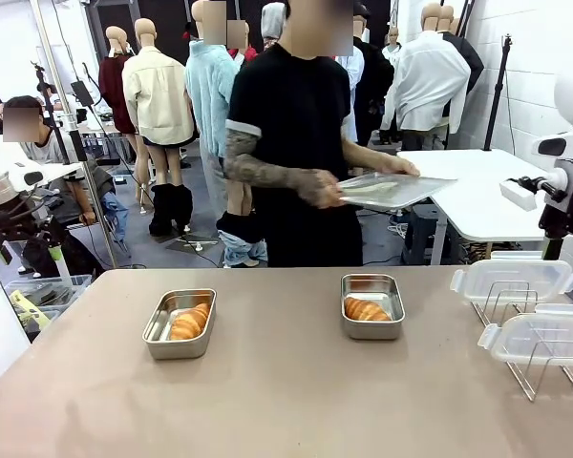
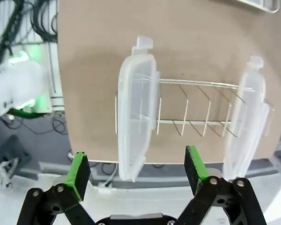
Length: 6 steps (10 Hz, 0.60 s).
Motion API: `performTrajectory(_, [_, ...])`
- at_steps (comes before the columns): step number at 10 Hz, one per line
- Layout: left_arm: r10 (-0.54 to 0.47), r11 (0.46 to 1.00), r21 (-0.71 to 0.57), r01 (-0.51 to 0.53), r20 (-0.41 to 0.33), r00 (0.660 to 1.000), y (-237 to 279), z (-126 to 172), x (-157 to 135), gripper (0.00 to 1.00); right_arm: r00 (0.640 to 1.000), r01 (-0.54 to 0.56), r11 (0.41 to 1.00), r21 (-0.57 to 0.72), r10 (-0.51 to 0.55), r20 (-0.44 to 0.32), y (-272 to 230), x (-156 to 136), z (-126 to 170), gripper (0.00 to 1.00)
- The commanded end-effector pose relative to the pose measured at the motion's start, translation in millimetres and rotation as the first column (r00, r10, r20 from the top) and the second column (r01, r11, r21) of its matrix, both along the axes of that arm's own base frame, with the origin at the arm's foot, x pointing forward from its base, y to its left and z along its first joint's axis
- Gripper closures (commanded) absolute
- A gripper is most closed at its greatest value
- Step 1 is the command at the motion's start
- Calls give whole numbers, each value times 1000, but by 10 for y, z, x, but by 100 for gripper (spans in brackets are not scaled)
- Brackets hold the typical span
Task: Place the bread in airtight containers.
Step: Pick up one Airtight Container lid and hand it to the human.
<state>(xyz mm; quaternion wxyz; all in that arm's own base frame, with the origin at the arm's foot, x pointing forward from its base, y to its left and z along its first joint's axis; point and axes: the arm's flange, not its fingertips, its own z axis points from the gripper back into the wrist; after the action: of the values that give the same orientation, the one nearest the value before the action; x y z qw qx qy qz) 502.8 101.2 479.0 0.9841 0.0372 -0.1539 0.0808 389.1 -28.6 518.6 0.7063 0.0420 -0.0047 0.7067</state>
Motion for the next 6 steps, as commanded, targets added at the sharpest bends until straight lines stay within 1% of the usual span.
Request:
performTrajectory(1, [5, 1000, 9, -5, 0, 1000, 1, 4, -19, 0, 997, 74, 997, -8, -74, -19, 81, 31, -9, 0])
performTrajectory(2, [5, 1000, 9, -5, 0, 1000, 1, 4, -19, 0, 1000, 0, 1000, 0, 0, 0, 0, 0, 0, 0])
performTrajectory(6, [5, 1000, 9, -5, 0, 1000, 1, 4, -19, 0, 1000, 0, 1000, 0, 0, 0, 0, 0, 0, 0])
